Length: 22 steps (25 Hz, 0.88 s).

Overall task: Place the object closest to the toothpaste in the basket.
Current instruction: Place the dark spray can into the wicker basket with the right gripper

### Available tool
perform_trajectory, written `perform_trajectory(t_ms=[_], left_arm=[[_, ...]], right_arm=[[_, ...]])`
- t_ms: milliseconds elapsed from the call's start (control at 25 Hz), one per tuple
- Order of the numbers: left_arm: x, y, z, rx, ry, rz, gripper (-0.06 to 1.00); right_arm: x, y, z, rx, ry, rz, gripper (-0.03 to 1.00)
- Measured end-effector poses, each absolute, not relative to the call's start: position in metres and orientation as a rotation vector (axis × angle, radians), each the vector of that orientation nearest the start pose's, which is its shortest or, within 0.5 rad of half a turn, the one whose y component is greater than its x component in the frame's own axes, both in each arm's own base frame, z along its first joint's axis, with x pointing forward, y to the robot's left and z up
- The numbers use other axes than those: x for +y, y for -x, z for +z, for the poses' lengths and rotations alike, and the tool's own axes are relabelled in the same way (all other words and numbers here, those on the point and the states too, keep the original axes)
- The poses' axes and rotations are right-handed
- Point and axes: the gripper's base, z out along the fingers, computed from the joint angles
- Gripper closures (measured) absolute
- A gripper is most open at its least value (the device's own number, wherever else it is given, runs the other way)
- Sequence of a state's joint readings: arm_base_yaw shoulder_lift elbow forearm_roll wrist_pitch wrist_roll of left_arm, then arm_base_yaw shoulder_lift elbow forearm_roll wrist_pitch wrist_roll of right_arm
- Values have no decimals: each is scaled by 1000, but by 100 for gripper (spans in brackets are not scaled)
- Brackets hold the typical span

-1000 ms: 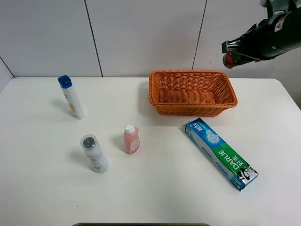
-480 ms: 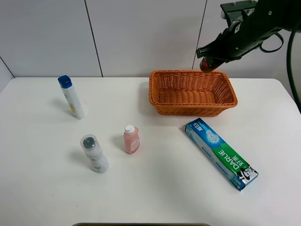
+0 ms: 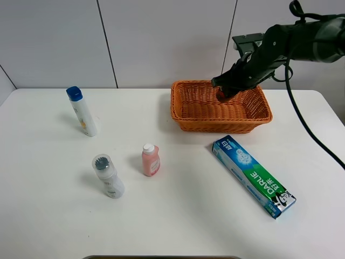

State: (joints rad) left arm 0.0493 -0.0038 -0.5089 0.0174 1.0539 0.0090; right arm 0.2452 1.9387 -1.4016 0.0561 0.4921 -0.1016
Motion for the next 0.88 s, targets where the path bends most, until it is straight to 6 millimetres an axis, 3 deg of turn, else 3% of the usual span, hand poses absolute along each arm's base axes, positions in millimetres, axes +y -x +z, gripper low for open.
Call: perform_trajectory(t_ms=[560,880], left_arm=[[1,6,280,2025,42,58,0],[1,6,280,2025,42,56,0]], right_arm=[[111,-426,153,2558,350,140,61],[111,-427,151,2559,347,142,61]])
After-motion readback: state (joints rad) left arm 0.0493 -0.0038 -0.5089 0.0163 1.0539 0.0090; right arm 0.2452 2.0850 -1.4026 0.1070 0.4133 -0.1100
